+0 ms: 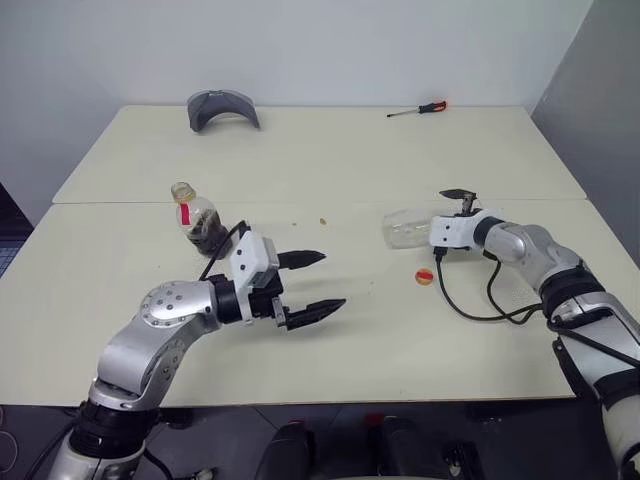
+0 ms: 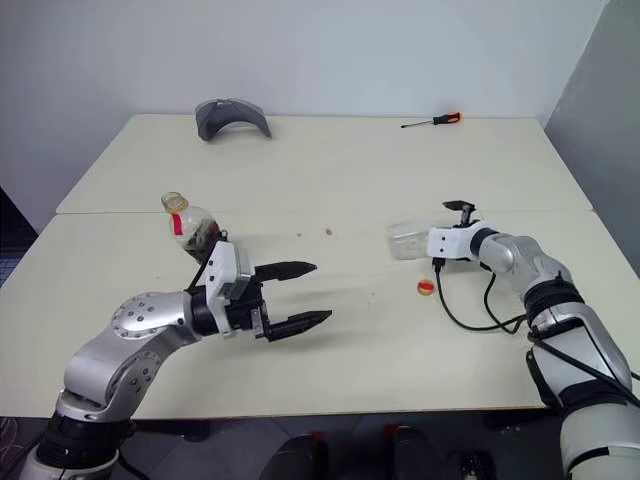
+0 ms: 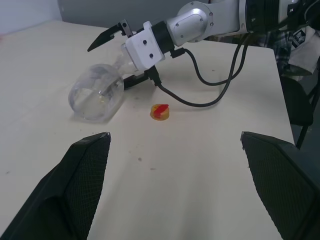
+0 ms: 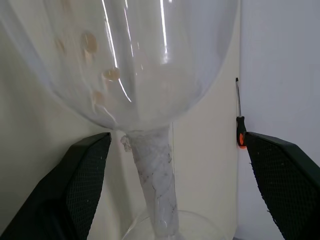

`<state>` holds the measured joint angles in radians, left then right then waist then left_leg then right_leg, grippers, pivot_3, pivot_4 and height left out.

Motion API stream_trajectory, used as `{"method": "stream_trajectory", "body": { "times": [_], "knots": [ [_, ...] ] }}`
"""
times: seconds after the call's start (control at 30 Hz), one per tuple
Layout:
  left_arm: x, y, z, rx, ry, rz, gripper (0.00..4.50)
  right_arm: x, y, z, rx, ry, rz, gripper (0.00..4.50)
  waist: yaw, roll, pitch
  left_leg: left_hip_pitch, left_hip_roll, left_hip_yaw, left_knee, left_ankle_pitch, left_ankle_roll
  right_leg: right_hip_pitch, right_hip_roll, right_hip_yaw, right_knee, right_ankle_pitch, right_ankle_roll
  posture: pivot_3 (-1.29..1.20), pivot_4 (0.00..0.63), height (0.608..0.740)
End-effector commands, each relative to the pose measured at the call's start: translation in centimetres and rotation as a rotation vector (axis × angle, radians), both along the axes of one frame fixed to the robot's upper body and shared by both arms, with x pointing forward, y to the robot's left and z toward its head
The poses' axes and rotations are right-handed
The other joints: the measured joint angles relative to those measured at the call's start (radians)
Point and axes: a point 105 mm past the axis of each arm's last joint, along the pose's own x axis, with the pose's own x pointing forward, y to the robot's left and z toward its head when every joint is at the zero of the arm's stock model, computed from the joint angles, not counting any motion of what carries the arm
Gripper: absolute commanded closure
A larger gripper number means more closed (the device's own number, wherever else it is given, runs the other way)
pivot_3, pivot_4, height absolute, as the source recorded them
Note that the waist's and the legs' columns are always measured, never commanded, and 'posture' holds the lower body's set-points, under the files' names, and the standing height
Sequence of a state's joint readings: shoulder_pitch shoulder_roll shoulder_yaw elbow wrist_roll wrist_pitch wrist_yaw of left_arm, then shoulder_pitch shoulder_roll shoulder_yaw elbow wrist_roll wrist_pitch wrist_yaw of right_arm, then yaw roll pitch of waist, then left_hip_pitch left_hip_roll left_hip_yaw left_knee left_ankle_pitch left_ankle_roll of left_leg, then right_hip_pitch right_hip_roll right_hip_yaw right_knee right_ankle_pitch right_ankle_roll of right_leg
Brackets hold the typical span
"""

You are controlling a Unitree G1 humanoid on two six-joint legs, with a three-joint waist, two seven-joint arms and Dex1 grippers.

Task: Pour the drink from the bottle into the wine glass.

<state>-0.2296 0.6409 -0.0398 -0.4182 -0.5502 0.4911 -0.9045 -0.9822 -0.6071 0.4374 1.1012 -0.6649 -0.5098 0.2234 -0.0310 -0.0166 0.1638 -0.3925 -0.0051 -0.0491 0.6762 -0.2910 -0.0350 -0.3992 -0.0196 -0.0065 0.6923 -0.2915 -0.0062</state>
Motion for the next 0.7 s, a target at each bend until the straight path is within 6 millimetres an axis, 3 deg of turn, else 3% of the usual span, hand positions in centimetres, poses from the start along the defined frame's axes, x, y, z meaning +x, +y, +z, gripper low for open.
{"method": "stream_trajectory", "body": {
  "times": [0.03, 0.1, 0.43, 0.67, 0.7],
  "knots": [
    [-0.4, -0.6, 0.8, -0.014, -0.030, -0.023, 0.00, 0.5, -0.7, 0.4, 0.001, -0.003, -0.049, 0.38, 0.000, 0.000, 0.000, 0.000, 0.000, 0.000, 0.000, 0.000, 0.000, 0.000, 0.000, 0.000, 0.000, 0.000, 0.000, 0.00, 0.150, 0.740],
    [-0.4, -0.6, 0.9, -0.016, -0.030, -0.023, 0.00, 0.6, -0.9, 0.4, 0.004, 0.002, -0.065, 0.86, 0.000, 0.000, 0.000, 0.000, 0.000, 0.000, 0.000, 0.000, 0.000, 0.000, 0.000, 0.000, 0.000, 0.000, 0.000, 0.00, 0.150, 0.740],
    [-0.5, -0.8, 0.9, -0.024, -0.021, -0.020, 0.00, 0.8, -0.5, 0.8, 0.081, -0.015, -0.072, 4.31, -0.001, 0.000, 0.000, 0.000, 0.000, 0.000, 0.000, 0.000, 0.000, 0.000, 0.000, 0.000, 0.000, 0.000, 0.000, 0.00, 0.150, 0.740],
    [-1.1, -0.4, 0.0, -0.006, 0.015, 0.003, 0.00, 1.2, 2.5, 3.2, 0.233, -0.083, 0.007, 4.34, -0.003, 0.000, 0.000, -0.001, 0.000, 0.001, 0.000, 0.000, 0.000, -0.003, 0.000, 0.002, 0.003, 0.000, 0.000, 0.00, 0.150, 0.740],
    [-1.2, 0.2, -0.4, -0.005, 0.036, 0.062, 0.00, 1.2, 5.1, 3.9, 0.370, -0.067, 0.060, 4.34, -0.004, 0.000, 0.000, -0.001, 0.000, 0.001, 0.000, 0.000, 0.000, -0.004, 0.000, 0.002, 0.003, 0.000, 0.000, 0.00, 0.150, 0.740]
  ]
}}
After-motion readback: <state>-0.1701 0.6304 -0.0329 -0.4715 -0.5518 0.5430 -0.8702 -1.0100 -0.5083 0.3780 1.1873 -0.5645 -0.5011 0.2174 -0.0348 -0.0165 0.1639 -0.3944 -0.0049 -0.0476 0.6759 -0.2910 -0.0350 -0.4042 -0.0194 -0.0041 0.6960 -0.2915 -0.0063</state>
